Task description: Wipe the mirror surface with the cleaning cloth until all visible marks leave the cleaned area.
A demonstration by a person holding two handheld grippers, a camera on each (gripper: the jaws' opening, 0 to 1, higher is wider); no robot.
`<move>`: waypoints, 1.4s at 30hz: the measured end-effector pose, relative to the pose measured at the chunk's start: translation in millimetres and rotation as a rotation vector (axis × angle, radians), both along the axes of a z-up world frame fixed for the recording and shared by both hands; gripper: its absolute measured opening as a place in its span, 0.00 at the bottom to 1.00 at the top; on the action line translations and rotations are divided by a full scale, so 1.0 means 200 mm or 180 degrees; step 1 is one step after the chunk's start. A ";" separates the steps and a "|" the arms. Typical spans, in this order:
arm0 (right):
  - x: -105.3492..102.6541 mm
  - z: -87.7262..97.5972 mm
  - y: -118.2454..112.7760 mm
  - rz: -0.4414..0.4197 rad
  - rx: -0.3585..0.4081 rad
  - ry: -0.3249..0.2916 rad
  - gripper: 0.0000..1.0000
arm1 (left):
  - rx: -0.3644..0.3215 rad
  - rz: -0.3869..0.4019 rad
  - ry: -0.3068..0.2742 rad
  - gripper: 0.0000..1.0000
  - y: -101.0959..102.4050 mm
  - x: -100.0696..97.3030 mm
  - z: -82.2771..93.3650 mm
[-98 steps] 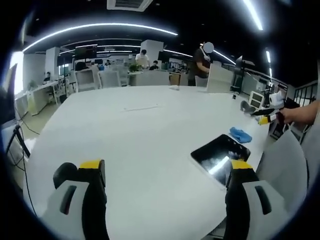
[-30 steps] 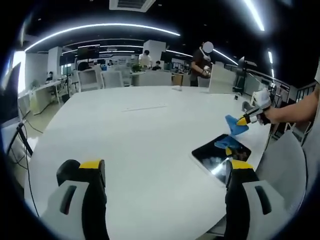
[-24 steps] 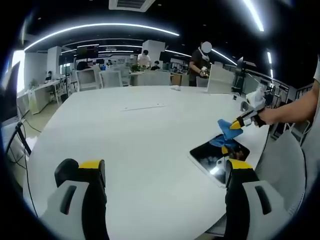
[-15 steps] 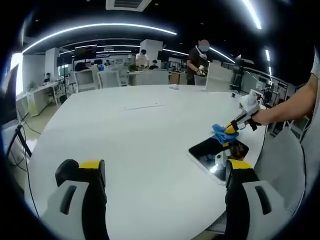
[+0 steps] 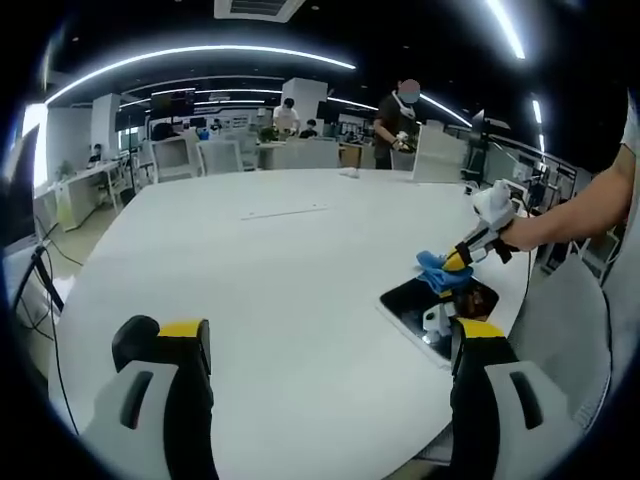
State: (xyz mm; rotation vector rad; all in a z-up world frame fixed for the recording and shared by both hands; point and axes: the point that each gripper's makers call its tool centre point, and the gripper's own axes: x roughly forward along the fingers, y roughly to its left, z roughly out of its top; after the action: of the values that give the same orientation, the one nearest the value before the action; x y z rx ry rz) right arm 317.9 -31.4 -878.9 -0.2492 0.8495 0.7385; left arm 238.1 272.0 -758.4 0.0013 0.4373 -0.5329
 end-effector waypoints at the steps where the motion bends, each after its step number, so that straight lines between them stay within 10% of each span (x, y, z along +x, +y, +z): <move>1: 0.00 0.00 0.01 0.0016 0.0002 0.0003 0.00 | 0.0003 -0.0003 -0.0004 0.99 0.00 0.00 0.00; 29: -0.01 -0.01 0.54 0.0380 0.0086 0.0090 0.00 | -0.0064 0.0028 0.0006 0.99 0.04 0.02 -0.01; 42: 0.00 -0.02 0.56 0.0630 -0.0118 -0.0138 0.06 | -0.0111 0.0089 0.0013 0.99 0.06 0.03 -0.02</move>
State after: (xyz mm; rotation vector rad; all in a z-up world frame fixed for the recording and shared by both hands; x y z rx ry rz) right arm 317.1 81.2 -882.2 -0.3850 0.8049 0.8992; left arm 243.3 283.5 -761.6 -0.0393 0.4315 -0.5131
